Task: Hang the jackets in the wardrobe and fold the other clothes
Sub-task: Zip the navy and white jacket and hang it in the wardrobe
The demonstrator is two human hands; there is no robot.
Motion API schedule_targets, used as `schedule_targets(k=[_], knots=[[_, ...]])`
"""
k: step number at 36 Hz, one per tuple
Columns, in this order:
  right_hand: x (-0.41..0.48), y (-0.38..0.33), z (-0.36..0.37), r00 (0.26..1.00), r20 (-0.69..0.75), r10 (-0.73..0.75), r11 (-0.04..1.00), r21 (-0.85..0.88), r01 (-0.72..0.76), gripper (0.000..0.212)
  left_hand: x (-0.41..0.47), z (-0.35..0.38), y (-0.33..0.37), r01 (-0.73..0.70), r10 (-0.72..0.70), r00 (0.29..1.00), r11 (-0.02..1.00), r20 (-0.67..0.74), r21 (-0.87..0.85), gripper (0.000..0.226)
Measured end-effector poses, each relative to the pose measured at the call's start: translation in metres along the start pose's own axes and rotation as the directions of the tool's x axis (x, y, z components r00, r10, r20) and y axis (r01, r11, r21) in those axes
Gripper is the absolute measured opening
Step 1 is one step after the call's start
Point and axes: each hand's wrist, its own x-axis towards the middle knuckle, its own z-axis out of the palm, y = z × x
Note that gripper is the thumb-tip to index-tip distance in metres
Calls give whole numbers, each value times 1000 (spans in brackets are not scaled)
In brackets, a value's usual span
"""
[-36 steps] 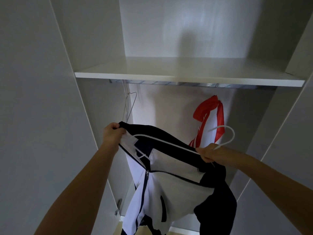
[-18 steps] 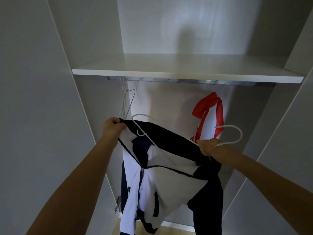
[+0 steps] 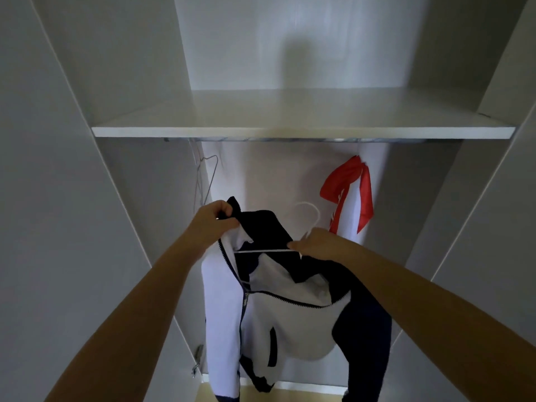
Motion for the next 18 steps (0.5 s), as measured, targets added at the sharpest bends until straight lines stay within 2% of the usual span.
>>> schedule_targets(k=[3,6,9,12,16,18], knots=[[11,-3,-9,999,37,-21,1000,16,20,45,10,0,-17,3,-3,1000,1000,11,4,30],[28,-2,-9,997,-50,-62,994,83,66,44,25,0,-35,-22,22,999,1000,-42,-2,28],[51,1,-3,979,-193,-60,990,115,83,36,51,4,-50,53,-51,998,996,39,-66,49],[80,-1,-8,955,-292,-46,990,116,84,33,87,11,-66,95,-101,991,993,84,65,64],[117,-4,-25,936,-351,-25,993,97,63,39,134,22,-83,28,-62,992,960,112,277,39],[131,-7,-34,933,-359,-7,992,119,53,39,152,27,-89,-23,-3,997,952,83,305,29]])
